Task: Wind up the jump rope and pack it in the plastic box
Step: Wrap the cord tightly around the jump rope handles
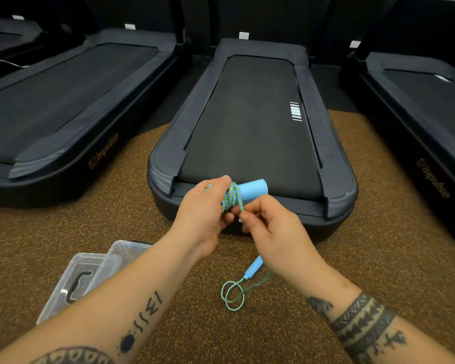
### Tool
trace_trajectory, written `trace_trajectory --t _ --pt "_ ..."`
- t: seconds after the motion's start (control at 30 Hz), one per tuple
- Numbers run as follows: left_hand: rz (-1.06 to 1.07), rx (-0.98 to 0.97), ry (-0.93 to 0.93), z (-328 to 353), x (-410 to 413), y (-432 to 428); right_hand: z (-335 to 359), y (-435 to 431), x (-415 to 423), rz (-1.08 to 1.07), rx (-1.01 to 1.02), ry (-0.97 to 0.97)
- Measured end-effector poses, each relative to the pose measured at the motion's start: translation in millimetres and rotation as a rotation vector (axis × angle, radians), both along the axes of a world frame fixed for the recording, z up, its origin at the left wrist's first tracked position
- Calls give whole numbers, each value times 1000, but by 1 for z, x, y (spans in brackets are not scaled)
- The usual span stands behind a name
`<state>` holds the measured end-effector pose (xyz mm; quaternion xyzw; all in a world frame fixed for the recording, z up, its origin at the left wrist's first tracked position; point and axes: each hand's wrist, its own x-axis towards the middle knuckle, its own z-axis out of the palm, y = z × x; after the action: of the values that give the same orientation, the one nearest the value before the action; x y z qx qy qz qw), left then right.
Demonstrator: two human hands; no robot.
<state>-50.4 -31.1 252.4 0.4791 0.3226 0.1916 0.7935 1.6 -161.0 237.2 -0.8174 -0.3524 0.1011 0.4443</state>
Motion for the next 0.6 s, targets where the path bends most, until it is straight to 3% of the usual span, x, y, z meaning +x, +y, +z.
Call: trace_trajectory --t 0.2,0.3,0.4,0.43,0.5,0.6 --pt "-197 -244 -62 8 -7 5 -3 -5 28 57 -65 188" --pt "-330 -117 22 11 -10 2 -1 -6 39 41 -24 290" --pt "-444 90 160 11 -10 0 0 -8 52 49 121 667" --pt "-485 165 215 9 -9 1 1 -9 54 64 111 701" --pt "-526 323 330 1 -8 0 4 -12 56 70 50 603" --pt "-388 486 421 -11 -5 -1 12 -9 52 47 24 341"
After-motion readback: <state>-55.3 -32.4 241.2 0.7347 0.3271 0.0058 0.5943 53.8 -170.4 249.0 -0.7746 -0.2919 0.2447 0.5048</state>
